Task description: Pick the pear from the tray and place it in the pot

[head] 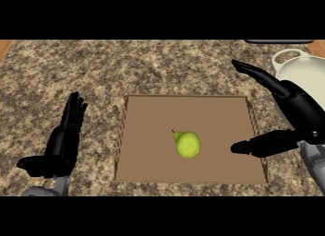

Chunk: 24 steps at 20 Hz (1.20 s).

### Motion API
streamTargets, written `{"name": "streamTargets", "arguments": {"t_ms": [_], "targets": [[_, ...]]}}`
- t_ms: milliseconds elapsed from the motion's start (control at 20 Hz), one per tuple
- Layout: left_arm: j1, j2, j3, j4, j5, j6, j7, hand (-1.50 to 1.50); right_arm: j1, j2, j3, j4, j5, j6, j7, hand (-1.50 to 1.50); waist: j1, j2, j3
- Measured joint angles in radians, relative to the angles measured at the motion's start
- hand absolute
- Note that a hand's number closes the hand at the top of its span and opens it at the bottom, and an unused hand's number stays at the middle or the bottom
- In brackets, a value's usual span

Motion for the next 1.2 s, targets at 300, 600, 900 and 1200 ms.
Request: {"name": "streamTargets", "arguments": {"t_ms": [300,600,900,1200], "targets": [[0.015,-0.002,-0.002,-0.001,-0.002,-0.01,0.0,0.0,-0.048,-0.121,0.133,-0.064,0.09,0.159,0.227,-1.5,0.007,-0.002,-0.002],[0.004,-0.017,0.001,0.003,-0.01,-0.013,0.001,0.0,-0.143,-0.091,0.281,-0.092,0.149,0.286,0.505,-1.5,0.012,0.0,-0.002],[0.004,-0.041,0.014,0.001,-0.036,-0.015,0.017,0.0,-0.154,0.037,0.341,-0.042,0.227,0.34,0.622,-1.5,0.009,0.002,0.0],[-0.005,-0.051,0.044,0.011,-0.043,-0.045,0.025,0.0,-0.167,0.107,0.36,0.031,0.309,0.406,0.683,-1.5,0.008,0.002,0.0]]}}
